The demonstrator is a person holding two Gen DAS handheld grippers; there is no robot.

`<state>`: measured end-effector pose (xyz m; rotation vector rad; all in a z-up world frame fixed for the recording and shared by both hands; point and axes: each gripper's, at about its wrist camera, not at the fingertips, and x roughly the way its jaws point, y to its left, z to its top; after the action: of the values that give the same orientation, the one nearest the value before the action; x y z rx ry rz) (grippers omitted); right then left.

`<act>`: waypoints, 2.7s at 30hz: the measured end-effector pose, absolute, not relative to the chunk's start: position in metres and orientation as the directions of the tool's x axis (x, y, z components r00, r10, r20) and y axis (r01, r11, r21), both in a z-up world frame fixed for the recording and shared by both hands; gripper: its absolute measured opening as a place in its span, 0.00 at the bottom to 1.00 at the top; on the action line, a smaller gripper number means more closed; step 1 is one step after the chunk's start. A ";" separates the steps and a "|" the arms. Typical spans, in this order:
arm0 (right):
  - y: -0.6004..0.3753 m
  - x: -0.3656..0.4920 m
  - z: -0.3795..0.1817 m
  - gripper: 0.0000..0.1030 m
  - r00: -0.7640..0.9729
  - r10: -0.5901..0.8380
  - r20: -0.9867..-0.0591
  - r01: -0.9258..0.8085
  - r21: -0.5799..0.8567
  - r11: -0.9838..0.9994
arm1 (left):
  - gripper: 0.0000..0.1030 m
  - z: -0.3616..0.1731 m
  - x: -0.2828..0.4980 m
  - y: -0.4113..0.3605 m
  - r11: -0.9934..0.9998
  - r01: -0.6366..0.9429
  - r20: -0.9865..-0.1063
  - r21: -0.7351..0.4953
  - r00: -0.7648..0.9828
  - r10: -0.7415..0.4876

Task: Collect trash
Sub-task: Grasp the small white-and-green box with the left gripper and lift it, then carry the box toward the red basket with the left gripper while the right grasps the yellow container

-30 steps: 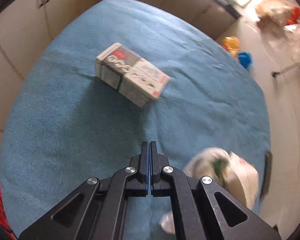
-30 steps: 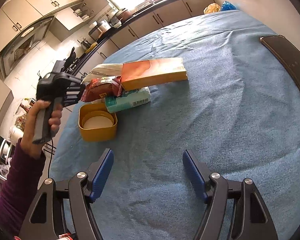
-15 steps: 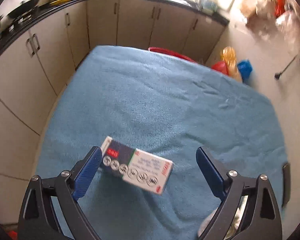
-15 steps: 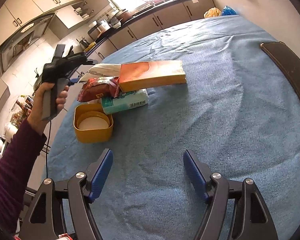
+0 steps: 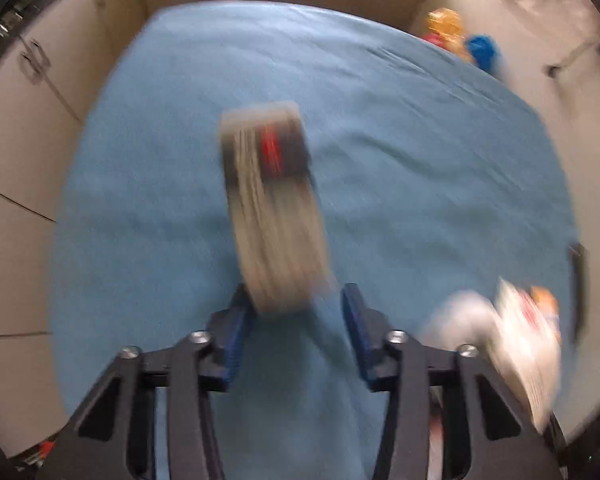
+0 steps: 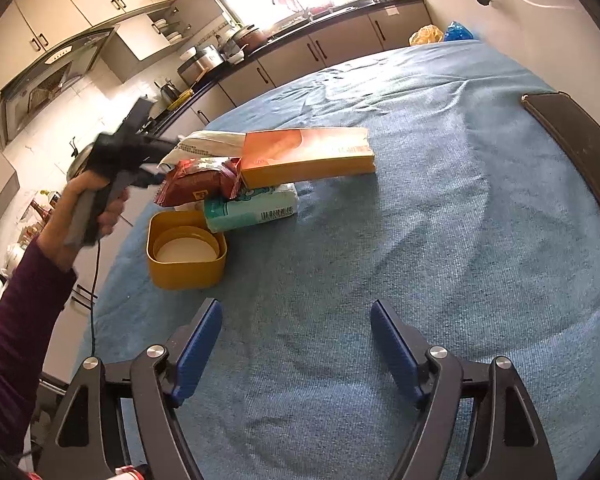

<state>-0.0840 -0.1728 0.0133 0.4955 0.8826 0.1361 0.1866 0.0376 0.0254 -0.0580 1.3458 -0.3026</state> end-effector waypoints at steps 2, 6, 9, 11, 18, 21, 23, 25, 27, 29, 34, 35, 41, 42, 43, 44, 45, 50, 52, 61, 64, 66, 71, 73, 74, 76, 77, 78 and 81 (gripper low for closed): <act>-0.174 -0.084 0.013 0.78 0.637 0.319 -0.702 0.087 0.476 0.875 | 0.35 0.027 0.164 0.039 0.943 0.220 -0.938 -0.252 0.183 -0.293; -0.176 -0.085 0.012 0.78 0.638 0.324 -0.698 0.087 0.484 0.871 | 0.36 0.039 0.123 0.043 0.935 0.261 -0.922 -0.240 0.241 -0.304; -0.178 -0.088 0.011 0.79 0.637 0.326 -0.699 0.083 0.482 0.872 | 0.65 0.053 0.123 0.047 0.960 0.235 -0.909 -0.151 0.350 -0.228; -0.178 -0.088 0.012 0.79 0.637 0.324 -0.700 0.082 0.479 0.874 | 0.74 0.065 0.134 0.044 0.973 0.208 -0.883 -0.099 0.433 -0.182; -0.176 -0.089 0.013 0.79 0.640 0.321 -0.698 0.084 0.478 0.874 | 0.83 0.043 0.206 0.029 0.989 0.145 -0.891 -0.011 0.448 -0.076; -0.174 -0.088 0.014 0.81 0.637 0.318 -0.702 0.081 0.472 0.878 | 0.80 0.027 0.226 0.028 0.993 0.088 -0.911 -0.072 0.401 -0.102; -0.172 -0.087 0.014 0.81 0.631 0.315 -0.709 0.074 0.460 0.885 | 0.39 0.022 0.225 0.034 0.993 0.050 -0.912 -0.106 0.394 -0.117; -0.170 -0.086 0.016 0.81 0.625 0.310 -0.716 0.073 0.449 0.890 | 0.32 0.022 0.215 0.035 0.989 0.065 -0.910 -0.136 0.387 -0.151; -0.167 -0.086 0.019 0.81 0.628 0.320 -0.709 0.061 0.454 0.889 | 0.32 0.027 0.200 0.044 0.982 0.067 -0.901 -0.178 0.390 -0.190; -0.160 -0.083 0.028 0.81 0.635 0.342 -0.693 0.023 0.459 0.888 | 0.32 0.034 0.185 0.051 0.978 0.082 -0.890 -0.190 0.407 -0.207; -0.121 -0.066 0.055 0.81 0.653 0.361 -0.666 -0.102 0.395 0.913 | 0.32 0.058 0.130 0.067 0.972 0.113 -0.861 -0.205 0.451 -0.234; -0.112 -0.063 0.059 0.81 0.656 0.359 -0.664 -0.127 0.372 0.919 | 0.32 0.062 0.118 0.072 0.971 0.118 -0.855 -0.207 0.461 -0.238; -0.047 -0.029 0.062 0.63 0.655 0.265 -0.707 -0.250 0.128 0.960 | 0.32 0.084 0.046 0.093 0.964 0.143 -0.817 -0.226 0.511 -0.268; -0.044 -0.025 0.059 0.56 0.650 0.250 -0.718 -0.254 0.105 0.962 | 0.32 0.088 0.032 0.097 0.964 0.148 -0.809 -0.223 0.524 -0.267; -0.037 -0.018 0.053 0.52 0.641 0.222 -0.734 -0.257 0.067 0.964 | 0.32 0.092 0.020 0.100 0.964 0.150 -0.802 -0.220 0.535 -0.266; -0.033 -0.015 0.047 0.41 0.632 0.208 -0.747 -0.261 0.048 0.964 | 0.32 0.095 0.007 0.103 0.964 0.150 -0.793 -0.218 0.549 -0.264; -0.031 -0.013 0.043 0.29 0.622 0.202 -0.756 -0.264 0.040 0.964 | 0.32 0.100 -0.007 0.108 0.965 0.152 -0.782 -0.214 0.566 -0.262; -0.026 -0.021 0.043 0.19 0.598 0.251 -0.761 -0.280 0.094 0.955 | 0.32 0.116 -0.062 0.132 0.971 0.132 -0.732 -0.199 0.639 -0.237; -0.023 -0.033 0.047 0.17 0.597 0.276 -0.753 -0.293 0.115 0.949 | 0.32 0.119 -0.079 0.143 0.971 0.113 -0.720 -0.211 0.654 -0.233; -0.006 -0.077 0.075 0.17 0.620 0.315 -0.718 -0.330 0.125 0.936 | 0.32 0.126 -0.145 0.203 0.944 -0.014 -0.654 -0.330 0.724 -0.218; 0.001 -0.087 0.083 0.17 0.627 0.322 -0.710 -0.338 0.124 0.933 | 0.32 0.129 -0.169 0.226 0.933 -0.060 -0.633 -0.354 0.750 -0.192; 0.007 -0.093 0.088 0.17 0.628 0.334 -0.703 -0.349 0.129 0.928 | 0.32 0.131 -0.185 0.241 0.924 -0.091 -0.624 -0.372 0.761 -0.176; 0.034 -0.106 0.102 0.17 0.623 0.385 -0.680 -0.400 0.146 0.905 | 0.32 0.142 -0.227 0.274 0.922 -0.180 -0.606 -0.344 0.792 -0.072; 0.048 -0.109 0.106 0.17 0.615 0.414 -0.672 -0.429 0.156 0.890 | 0.32 0.142 -0.243 0.288 0.918 -0.215 -0.598 -0.332 0.801 -0.029; 0.057 -0.110 0.108 0.17 0.606 0.432 -0.668 -0.446 0.164 0.880 | 0.32 0.140 -0.249 0.295 0.914 -0.229 -0.598 -0.334 0.801 -0.018; 0.073 -0.113 0.109 0.17 0.589 0.460 -0.665 -0.475 0.176 0.862 | 0.32 0.132 -0.257 0.309 0.902 -0.260 -0.608 -0.346 0.794 -0.004; 0.085 -0.113 0.111 0.17 0.575 0.477 -0.665 -0.496 0.181 0.850 | 0.32 0.128 -0.260 0.316 0.896 -0.271 -0.614 -0.351 0.789 -0.002; 0.095 -0.112 0.111 0.17 0.565 0.488 -0.665 -0.510 0.183 0.840 | 0.32 0.121 -0.261 0.322 0.889 -0.288 -0.624 -0.356 0.781 0.002; 0.126 -0.109 0.109 0.17 0.530 0.517 -0.672 -0.551 0.191 0.812 | 0.32 0.098 -0.260 0.335 0.879 -0.332 -0.656 -0.342 0.754 0.029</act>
<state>-0.1092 0.1256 0.1095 -0.0472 0.7865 0.6377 -0.2602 0.3352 0.0984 -0.4639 0.6933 0.2046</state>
